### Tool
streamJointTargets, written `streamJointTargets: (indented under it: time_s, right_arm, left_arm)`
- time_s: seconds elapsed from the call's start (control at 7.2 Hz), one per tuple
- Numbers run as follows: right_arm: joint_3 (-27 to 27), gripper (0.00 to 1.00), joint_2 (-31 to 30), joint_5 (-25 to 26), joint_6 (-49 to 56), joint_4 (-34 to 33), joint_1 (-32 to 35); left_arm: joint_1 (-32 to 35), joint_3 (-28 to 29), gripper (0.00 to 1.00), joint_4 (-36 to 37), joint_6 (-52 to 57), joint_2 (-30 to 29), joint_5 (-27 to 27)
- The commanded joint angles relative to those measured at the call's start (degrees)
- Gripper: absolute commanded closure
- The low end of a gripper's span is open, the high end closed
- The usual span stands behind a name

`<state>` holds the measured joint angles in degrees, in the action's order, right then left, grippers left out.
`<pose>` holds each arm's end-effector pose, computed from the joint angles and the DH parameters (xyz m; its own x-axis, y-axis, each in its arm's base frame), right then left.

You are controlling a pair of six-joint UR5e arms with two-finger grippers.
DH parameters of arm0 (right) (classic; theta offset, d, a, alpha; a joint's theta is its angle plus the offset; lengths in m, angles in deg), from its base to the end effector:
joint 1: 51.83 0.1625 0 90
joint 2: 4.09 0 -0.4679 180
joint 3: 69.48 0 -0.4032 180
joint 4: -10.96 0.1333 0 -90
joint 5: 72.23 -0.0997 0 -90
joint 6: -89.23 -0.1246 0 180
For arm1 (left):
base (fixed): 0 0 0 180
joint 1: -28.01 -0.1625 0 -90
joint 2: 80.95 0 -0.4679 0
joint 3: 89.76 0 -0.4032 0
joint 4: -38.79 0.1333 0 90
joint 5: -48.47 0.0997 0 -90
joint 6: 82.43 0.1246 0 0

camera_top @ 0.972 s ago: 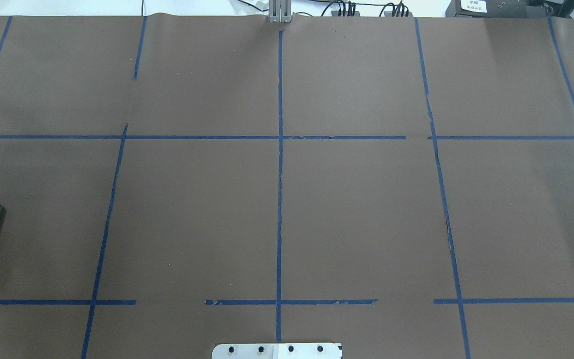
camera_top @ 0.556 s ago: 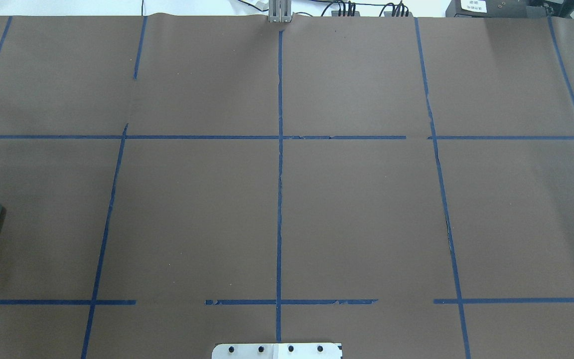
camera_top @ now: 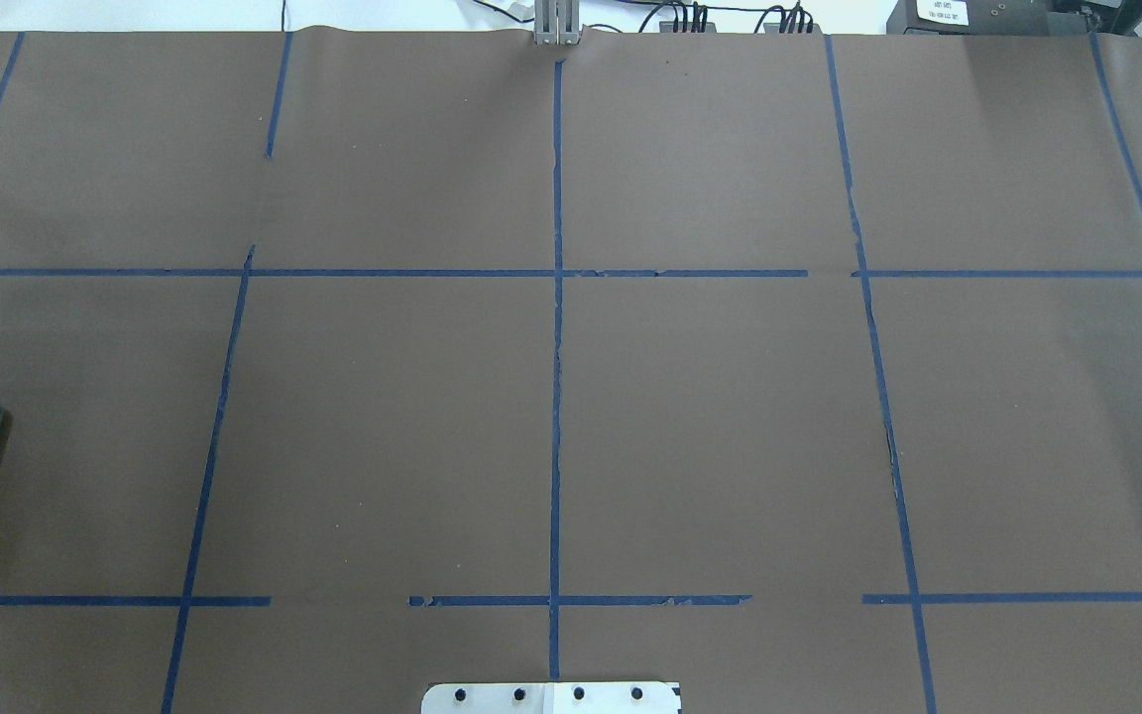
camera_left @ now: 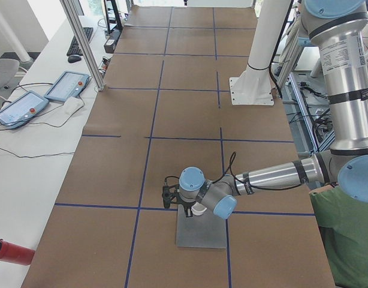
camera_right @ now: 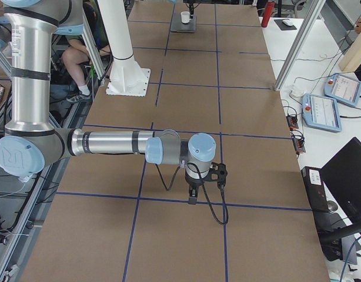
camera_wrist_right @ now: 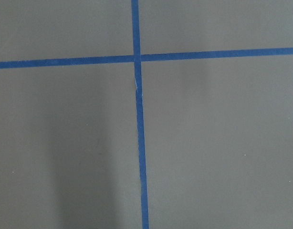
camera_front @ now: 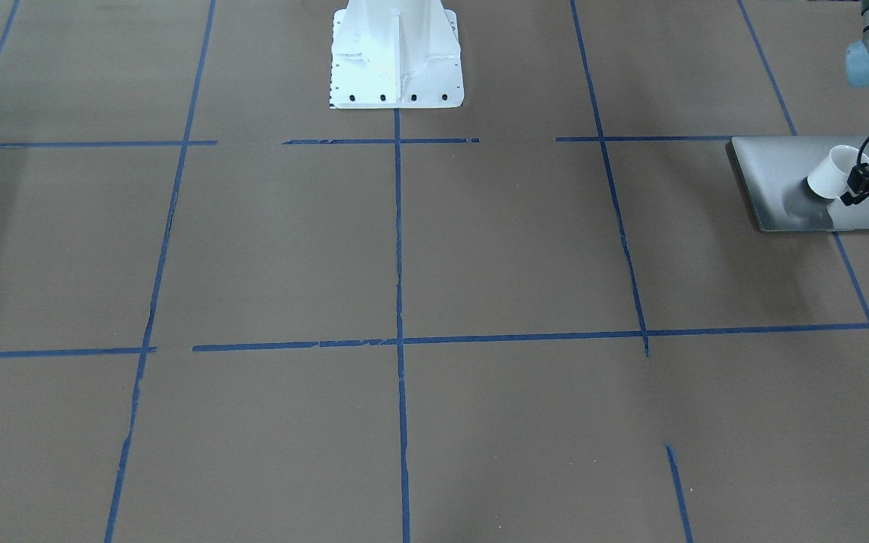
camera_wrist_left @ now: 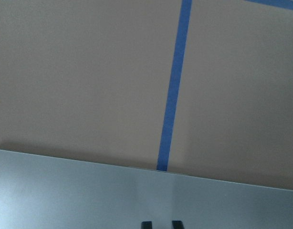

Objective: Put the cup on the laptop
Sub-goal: 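Lower the white cup onto the laptop lid and open the left gripper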

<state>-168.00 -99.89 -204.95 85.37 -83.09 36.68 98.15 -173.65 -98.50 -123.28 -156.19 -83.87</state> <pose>0.0370 -0.4541 0.7027 0.7349 0.0639 0.6751 -0.0235 0.9974 -0.0688 0.0853 -0.3815 0.7967 0.6479 -0.1478 -0.7473 0.1580 0.9857 -0.0580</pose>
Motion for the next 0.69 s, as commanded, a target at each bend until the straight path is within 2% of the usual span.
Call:
streamJointTargets:
  time_s: [0.0,0.14,0.56]
  right_arm:
    - [0.00,0.00,0.00,0.00,0.00,0.00,0.00]
    - [0.00,0.00,0.00,0.00,0.00,0.00,0.00]
    - [0.00,0.00,0.00,0.00,0.00,0.00,0.00]
  left_arm:
    - [-0.09,0.40,0.26,0.00,1.37,0.09,-0.03]
    - [-0.09,0.31,0.00,-0.09,1.65,0.09,-0.29]
    - [0.00,-1.96,0.00,0.35,1.74,0.00,-0.73]
